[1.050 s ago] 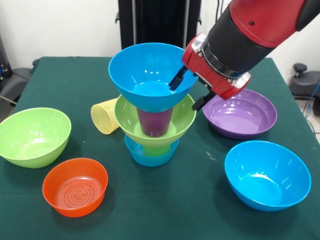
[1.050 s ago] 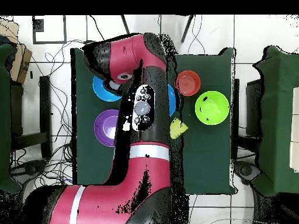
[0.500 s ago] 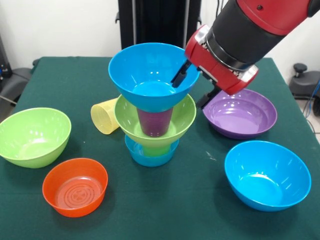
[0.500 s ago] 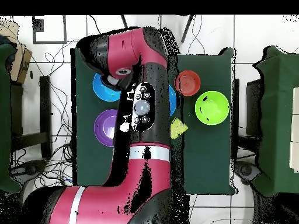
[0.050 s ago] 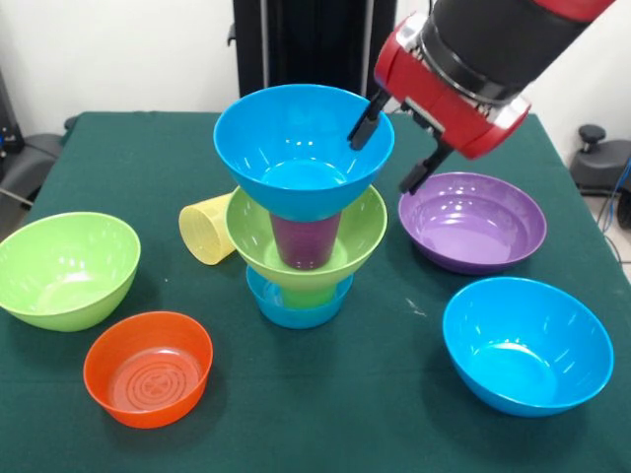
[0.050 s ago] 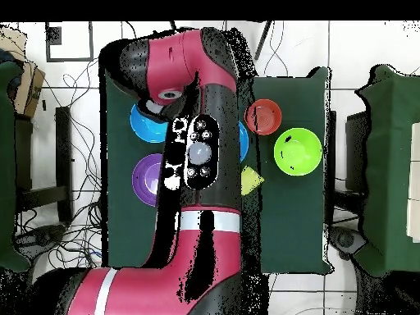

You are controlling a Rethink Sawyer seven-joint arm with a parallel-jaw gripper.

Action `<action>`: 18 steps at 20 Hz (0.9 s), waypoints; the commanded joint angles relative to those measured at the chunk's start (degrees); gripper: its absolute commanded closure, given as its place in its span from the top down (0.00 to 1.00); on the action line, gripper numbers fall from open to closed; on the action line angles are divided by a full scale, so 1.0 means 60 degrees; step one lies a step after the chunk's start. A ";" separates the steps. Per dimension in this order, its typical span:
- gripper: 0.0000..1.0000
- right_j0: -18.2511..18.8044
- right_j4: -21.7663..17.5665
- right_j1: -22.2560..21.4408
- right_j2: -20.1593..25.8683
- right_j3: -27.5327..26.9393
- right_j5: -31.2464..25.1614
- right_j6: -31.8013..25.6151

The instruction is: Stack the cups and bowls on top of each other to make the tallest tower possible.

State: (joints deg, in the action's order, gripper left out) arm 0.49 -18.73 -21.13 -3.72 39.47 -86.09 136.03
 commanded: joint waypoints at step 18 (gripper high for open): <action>1.00 0.0071 0.0038 0.0386 0.0818 -0.2537 -0.2715 -0.1688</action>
State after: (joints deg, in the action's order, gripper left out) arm 0.60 -18.31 -21.46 -3.73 28.27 -95.99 136.03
